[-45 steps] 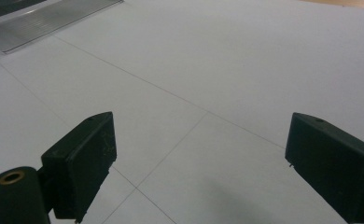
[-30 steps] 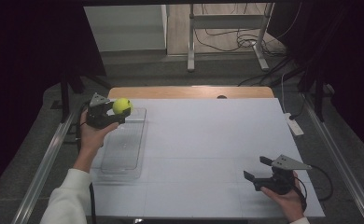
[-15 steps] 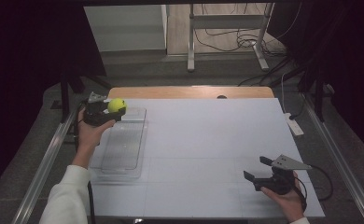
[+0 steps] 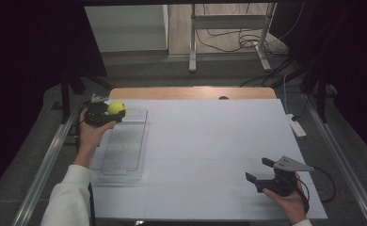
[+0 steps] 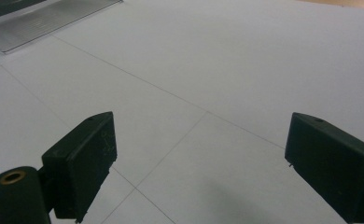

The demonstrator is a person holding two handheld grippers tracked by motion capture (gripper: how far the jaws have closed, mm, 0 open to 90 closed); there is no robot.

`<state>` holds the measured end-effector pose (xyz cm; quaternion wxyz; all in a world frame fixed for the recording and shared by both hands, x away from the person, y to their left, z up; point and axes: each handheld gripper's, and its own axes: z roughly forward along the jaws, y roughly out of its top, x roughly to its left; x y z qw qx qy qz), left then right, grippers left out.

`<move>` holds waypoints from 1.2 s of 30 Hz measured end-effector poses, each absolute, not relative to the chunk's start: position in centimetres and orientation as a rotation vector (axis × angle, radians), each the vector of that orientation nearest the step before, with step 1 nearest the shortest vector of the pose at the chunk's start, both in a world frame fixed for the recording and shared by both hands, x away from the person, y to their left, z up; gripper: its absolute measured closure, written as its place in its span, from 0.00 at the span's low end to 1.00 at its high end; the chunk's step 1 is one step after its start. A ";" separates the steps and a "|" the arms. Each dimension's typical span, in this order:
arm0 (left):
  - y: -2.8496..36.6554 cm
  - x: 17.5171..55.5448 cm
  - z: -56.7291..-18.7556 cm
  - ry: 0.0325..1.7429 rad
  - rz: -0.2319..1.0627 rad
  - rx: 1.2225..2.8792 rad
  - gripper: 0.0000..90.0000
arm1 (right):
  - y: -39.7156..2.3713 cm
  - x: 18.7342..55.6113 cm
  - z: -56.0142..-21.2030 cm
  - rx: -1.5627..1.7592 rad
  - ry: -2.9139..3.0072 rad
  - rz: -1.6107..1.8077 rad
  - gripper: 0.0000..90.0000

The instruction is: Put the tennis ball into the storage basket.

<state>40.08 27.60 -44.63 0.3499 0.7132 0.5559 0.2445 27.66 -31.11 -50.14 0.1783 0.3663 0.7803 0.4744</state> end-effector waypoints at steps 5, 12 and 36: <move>27.7 40.4 -45.0 1.461 0.626 1.866 0.31 | -31.1 27.7 -50.2 1.036 2.208 1.342 0.10; 27.8 40.8 -45.8 1.503 0.612 1.917 0.31 | -31.1 27.7 -50.2 1.036 2.210 1.338 0.10; 26.9 41.8 -47.7 1.567 0.525 2.075 0.30 | -31.1 27.7 -50.2 1.038 2.211 1.335 0.10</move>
